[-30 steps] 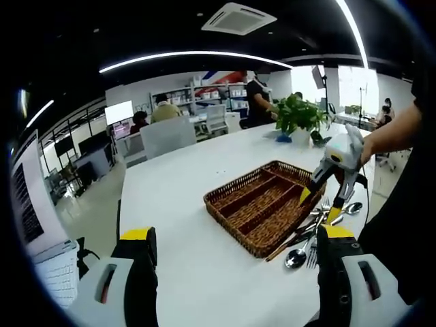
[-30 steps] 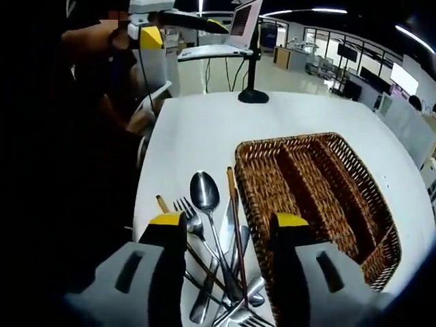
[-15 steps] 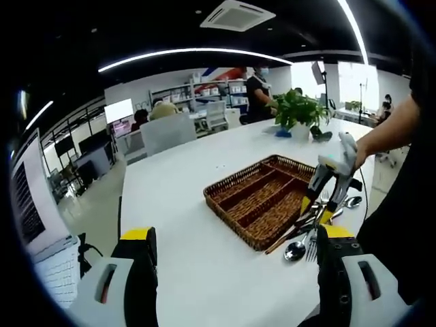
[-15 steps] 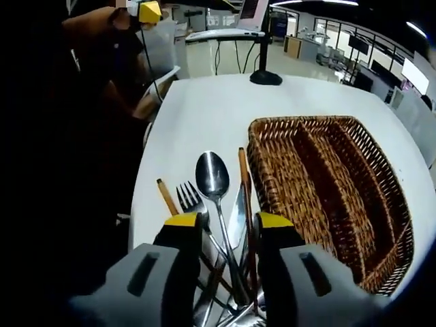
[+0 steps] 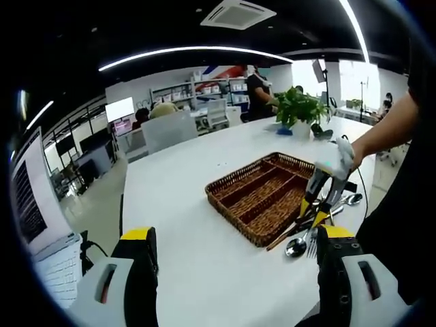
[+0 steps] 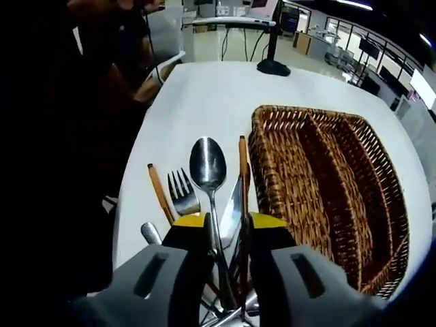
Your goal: Arrange the knives, forks, and spoons in their matching storage slots by inserting each utensil handle-first until every utensil is classified and aligned in the correct compartment
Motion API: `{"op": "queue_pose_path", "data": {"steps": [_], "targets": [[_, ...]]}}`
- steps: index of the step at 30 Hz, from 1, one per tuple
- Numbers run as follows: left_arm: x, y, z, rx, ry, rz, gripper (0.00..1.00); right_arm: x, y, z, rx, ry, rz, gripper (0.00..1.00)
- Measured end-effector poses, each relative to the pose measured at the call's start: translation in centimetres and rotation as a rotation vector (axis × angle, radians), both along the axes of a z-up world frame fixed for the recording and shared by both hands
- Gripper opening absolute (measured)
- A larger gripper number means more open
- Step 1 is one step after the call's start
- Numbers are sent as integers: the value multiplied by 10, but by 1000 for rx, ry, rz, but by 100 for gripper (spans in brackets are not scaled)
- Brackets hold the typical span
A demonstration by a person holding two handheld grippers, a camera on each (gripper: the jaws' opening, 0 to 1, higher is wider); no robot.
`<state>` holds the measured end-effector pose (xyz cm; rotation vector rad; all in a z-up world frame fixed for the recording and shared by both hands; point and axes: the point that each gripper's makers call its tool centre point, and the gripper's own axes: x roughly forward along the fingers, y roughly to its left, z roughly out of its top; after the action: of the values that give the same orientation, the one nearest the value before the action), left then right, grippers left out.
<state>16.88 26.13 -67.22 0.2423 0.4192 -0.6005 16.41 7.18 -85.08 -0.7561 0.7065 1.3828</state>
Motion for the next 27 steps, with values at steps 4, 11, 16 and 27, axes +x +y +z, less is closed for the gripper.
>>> {"op": "queue_pose_path", "data": {"steps": [4, 11, 16, 27], "targets": [[0, 0, 0, -1, 2, 0, 100, -2, 2, -4, -20, -25, 50, 16], [2, -2, -2, -7, 3, -3, 100, -6, 5, -9, -36, -7, 77, 15], [3, -4, -1, -6, -8, -9, 100, -4, 3, -12, -55, -20, 87, 14], [5, -3, -2, -9, -7, -1, 100, -3, 12, -9, -39, -39, 105, 6]]}}
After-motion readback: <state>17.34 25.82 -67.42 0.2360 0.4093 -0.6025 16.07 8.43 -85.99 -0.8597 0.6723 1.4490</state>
